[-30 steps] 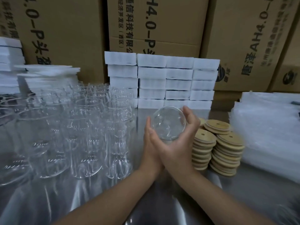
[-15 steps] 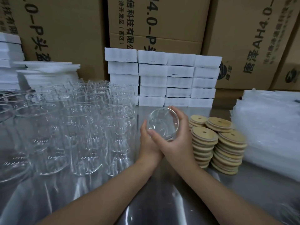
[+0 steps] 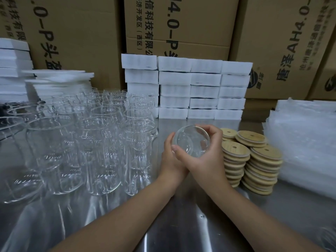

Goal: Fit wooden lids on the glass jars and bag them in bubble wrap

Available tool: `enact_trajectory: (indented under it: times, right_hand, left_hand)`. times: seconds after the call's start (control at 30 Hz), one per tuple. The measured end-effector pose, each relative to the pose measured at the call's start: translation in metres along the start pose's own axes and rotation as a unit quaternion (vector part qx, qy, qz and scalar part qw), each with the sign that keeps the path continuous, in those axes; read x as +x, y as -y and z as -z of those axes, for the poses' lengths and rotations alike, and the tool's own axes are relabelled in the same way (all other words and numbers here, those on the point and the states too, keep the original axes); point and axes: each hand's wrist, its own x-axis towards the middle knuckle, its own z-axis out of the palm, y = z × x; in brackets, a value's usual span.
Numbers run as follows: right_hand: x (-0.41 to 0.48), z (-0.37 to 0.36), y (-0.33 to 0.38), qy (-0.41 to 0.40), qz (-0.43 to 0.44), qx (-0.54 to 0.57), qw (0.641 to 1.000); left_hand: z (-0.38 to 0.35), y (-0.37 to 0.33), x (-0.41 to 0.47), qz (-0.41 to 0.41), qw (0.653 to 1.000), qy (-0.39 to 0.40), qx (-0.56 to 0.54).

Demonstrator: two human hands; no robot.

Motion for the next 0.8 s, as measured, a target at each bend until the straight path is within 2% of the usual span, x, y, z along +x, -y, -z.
enact_trajectory:
  times: [0.23, 0.5, 0.63, 0.8]
  right_hand:
    - [-0.001, 0.004, 0.005, -0.001, -0.019, -0.015, 1.000]
    - [0.004, 0.003, 0.000, -0.027, -0.076, 0.061, 0.995]
    - [0.007, 0.002, 0.002, -0.045, -0.084, 0.118, 0.988]
    - [0.007, 0.001, 0.004, -0.031, -0.093, 0.155, 0.983]
  left_hand:
    - [-0.004, -0.003, 0.000, -0.041, 0.999, 0.005, -0.008]
    - [0.002, 0.009, -0.003, -0.008, 1.000, 0.011, 0.006]
    - [0.002, 0.009, -0.004, -0.022, 1.000, 0.008, -0.002]
    - [0.001, 0.006, -0.003, -0.033, 0.999, 0.001, -0.039]
